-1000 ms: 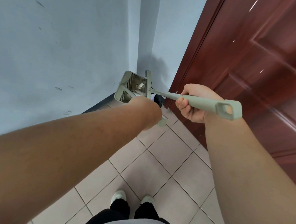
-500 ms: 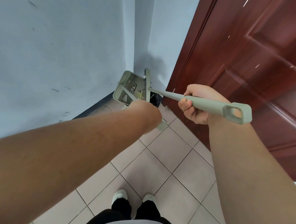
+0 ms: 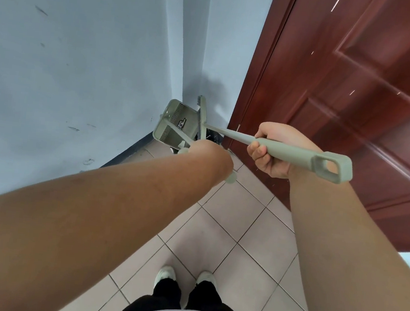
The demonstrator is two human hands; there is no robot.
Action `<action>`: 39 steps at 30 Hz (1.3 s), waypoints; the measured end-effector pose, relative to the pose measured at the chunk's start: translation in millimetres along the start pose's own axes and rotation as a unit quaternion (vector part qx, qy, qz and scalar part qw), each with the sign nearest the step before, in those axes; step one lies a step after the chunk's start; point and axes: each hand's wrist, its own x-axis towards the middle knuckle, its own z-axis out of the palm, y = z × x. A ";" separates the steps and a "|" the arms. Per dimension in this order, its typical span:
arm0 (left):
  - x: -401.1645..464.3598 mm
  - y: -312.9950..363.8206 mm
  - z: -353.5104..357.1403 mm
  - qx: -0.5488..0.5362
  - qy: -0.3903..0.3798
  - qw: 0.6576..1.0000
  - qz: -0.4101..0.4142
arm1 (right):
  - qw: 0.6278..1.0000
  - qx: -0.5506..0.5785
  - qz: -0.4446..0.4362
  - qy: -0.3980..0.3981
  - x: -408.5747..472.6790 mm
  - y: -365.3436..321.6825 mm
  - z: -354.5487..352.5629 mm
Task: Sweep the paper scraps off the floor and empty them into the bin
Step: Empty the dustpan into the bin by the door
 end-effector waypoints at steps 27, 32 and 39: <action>8.8 -5.2 24.1 0.026 0.028 0.999 0.029 | 0.999 -0.004 0.047 -0.009 26.5 14.1 -19.6; 8.9 -15.1 22.1 0.036 0.056 0.997 0.030 | 0.999 -0.011 0.051 -0.005 30.0 11.6 -17.9; 6.0 -18.7 11.6 0.051 0.048 0.997 0.022 | 0.999 -0.014 0.046 0.001 34.0 5.8 -15.1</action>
